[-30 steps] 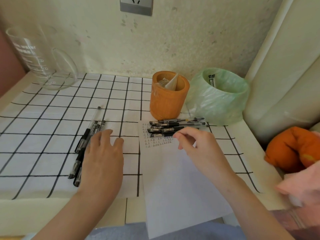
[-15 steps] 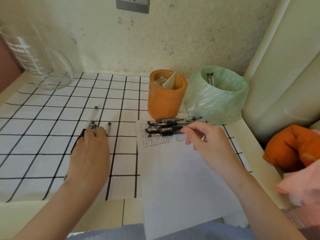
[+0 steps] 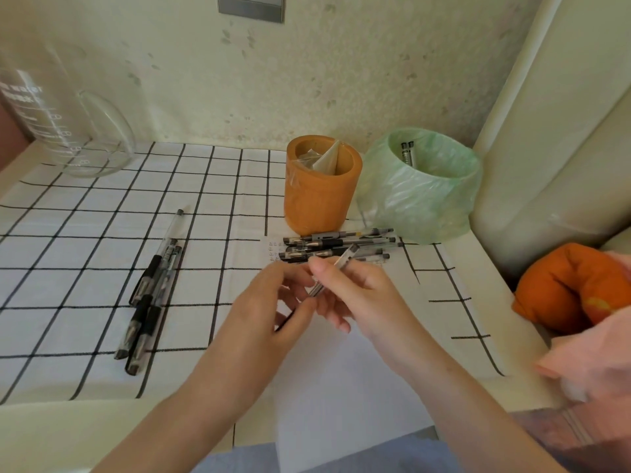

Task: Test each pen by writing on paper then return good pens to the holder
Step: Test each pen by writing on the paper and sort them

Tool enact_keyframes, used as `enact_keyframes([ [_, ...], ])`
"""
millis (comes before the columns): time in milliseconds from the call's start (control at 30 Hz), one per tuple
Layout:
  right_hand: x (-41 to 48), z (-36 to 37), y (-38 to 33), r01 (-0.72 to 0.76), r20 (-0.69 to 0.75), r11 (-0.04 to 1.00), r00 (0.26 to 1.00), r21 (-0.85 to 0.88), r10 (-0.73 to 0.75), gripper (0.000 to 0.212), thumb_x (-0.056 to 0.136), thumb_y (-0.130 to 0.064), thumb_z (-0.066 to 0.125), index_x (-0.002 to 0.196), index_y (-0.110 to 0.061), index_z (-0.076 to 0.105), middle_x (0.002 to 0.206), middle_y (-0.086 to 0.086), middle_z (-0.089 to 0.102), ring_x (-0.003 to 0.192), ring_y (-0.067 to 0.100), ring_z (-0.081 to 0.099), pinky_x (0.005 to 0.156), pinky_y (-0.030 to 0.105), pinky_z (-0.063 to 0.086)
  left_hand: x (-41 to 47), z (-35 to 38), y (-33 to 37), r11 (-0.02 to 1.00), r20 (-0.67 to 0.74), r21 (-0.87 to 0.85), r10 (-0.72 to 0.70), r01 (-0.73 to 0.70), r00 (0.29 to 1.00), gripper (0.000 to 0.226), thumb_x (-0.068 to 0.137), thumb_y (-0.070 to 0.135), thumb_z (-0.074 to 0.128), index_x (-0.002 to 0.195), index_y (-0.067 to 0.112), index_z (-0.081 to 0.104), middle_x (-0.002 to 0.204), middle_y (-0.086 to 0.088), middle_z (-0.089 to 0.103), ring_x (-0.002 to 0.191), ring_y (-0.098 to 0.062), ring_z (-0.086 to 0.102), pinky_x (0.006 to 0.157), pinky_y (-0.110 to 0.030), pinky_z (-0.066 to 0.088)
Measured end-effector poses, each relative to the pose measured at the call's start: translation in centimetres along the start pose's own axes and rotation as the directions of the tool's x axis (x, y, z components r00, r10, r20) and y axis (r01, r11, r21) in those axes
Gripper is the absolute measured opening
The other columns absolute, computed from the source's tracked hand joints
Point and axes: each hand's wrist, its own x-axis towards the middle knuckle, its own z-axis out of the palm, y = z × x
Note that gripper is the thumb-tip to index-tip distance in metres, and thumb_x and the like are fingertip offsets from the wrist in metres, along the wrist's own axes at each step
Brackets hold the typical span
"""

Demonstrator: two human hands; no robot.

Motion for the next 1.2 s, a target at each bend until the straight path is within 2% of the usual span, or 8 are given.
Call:
enact_keyframes([
  [67, 0.0, -0.3, -0.1, 0.016, -0.056, 0.999, 0.998, 0.045, -0.014, 0.032, 0.095, -0.029, 0.052, 0.093, -0.004, 0.071, 0.06, 0.004, 0.057, 0.048, 0.012, 0.048, 0.042, 0.021, 0.035, 0.0, 0.1, -0.5, 0.993, 0.012, -0.006, -0.117, 0.117, 0.993, 0.006, 0.088, 0.031, 0.053, 0.093, 0.032, 0.049, 0.088, 0.013, 0.059, 0.077, -0.003, 0.058, 0.063, -0.018, 0.05],
  [200, 0.0, -0.6, -0.4, 0.025, -0.074, 0.996, 0.997, 0.089, -0.018, 0.035, 0.095, -0.028, 0.05, 0.09, 0.001, 0.068, 0.059, 0.004, 0.06, 0.049, 0.015, 0.052, 0.043, 0.022, 0.037, -0.1, 0.0, -0.6, 0.994, 0.078, 0.077, -0.078, 0.072, 0.994, 0.014, 0.091, 0.037, 0.042, 0.084, 0.033, 0.054, 0.066, 0.013, 0.058, 0.062, -0.002, 0.053, 0.057, -0.013, 0.04],
  [333, -0.2, -0.7, -0.5, 0.013, -0.054, 0.993, 0.999, 0.117, -0.007, 0.031, 0.094, -0.027, 0.053, 0.085, -0.001, 0.066, 0.059, 0.007, 0.062, 0.049, 0.017, 0.054, 0.043, 0.022, 0.04, -0.4, 0.1, -0.2, 0.994, 0.083, 0.06, -0.096, 0.091, 0.992, 0.016, 0.092, 0.036, 0.04, 0.087, 0.032, 0.054, 0.067, 0.011, 0.058, 0.068, -0.006, 0.053, 0.058, -0.018, 0.04],
  [467, -0.4, -0.8, -0.5, 0.036, 0.026, 0.996, 0.999, 0.076, -0.038, 0.014, 0.084, -0.017, 0.068, 0.084, -0.005, 0.061, 0.061, 0.007, 0.061, 0.05, 0.015, 0.054, 0.044, 0.023, 0.041, -0.5, 0.1, -0.1, 0.991, 0.034, 0.099, -0.092, 0.089, 0.995, 0.033, 0.079, 0.058, 0.026, 0.089, 0.04, 0.052, 0.064, 0.004, 0.06, 0.068, -0.01, 0.056, 0.064, -0.027, 0.043],
  [800, -0.1, -1.5, -1.0, 0.023, 0.021, 0.996, 0.999, 0.084, -0.025, 0.013, 0.086, -0.007, 0.065, 0.08, -0.009, 0.053, 0.051, 0.002, 0.052, 0.042, 0.01, 0.044, 0.042, 0.02, 0.035, -0.1, 0.0, 0.5, 0.998, 0.091, 0.004, -0.065, 0.065, 0.994, 0.03, 0.078, 0.062, 0.036, 0.088, 0.042, 0.057, 0.052, -0.003, 0.043, 0.047, -0.014, 0.034, 0.047, -0.025, 0.029],
  [967, 0.6, -4.4, -1.8, 0.081, -0.212, 0.961, 0.977, 0.263, -0.025, 0.022, 0.091, -0.002, 0.047, 0.098, -0.012, 0.065, 0.044, -0.003, 0.038, 0.038, 0.013, 0.042, 0.039, 0.021, 0.032, -0.3, -0.1, -0.3, 0.983, 0.107, 0.107, -0.163, 0.151, 0.981, 0.029, 0.077, 0.063, 0.04, 0.087, 0.039, 0.052, 0.051, 0.007, 0.041, 0.045, -0.007, 0.036, 0.047, -0.017, 0.033],
  [1067, 0.9, -7.2, -2.2, 0.083, -0.27, 0.978, 0.962, 0.189, -0.029, 0.031, 0.096, -0.014, 0.039, 0.105, -0.01, 0.068, 0.058, 0.007, 0.064, 0.06, 0.023, 0.067, 0.043, 0.021, 0.04, -0.5, -0.1, -0.6, 0.968, 0.16, 0.221, -0.155, 0.117, 0.975, 0.01, 0.085, 0.047, 0.048, 0.092, 0.04, 0.051, 0.053, 0.014, 0.046, 0.051, -0.005, 0.043, 0.049, -0.016, 0.037],
  [1200, 1.4, -8.8, -1.3, 0.044, -0.281, 0.993, 0.959, 0.108, -0.012, 0.028, 0.096, -0.023, 0.049, 0.095, -0.002, 0.067, 0.085, 0.017, 0.074, 0.083, 0.027, 0.073, 0.042, 0.021, 0.042, -0.7, 0.1, -0.8, 0.928, 0.24, 0.372, -0.112, 0.015, 0.964, 0.023, 0.085, 0.05, 0.049, 0.107, 0.046, 0.045, 0.058, 0.007, 0.043, 0.065, -0.001, 0.047, 0.057, -0.015, 0.036],
])
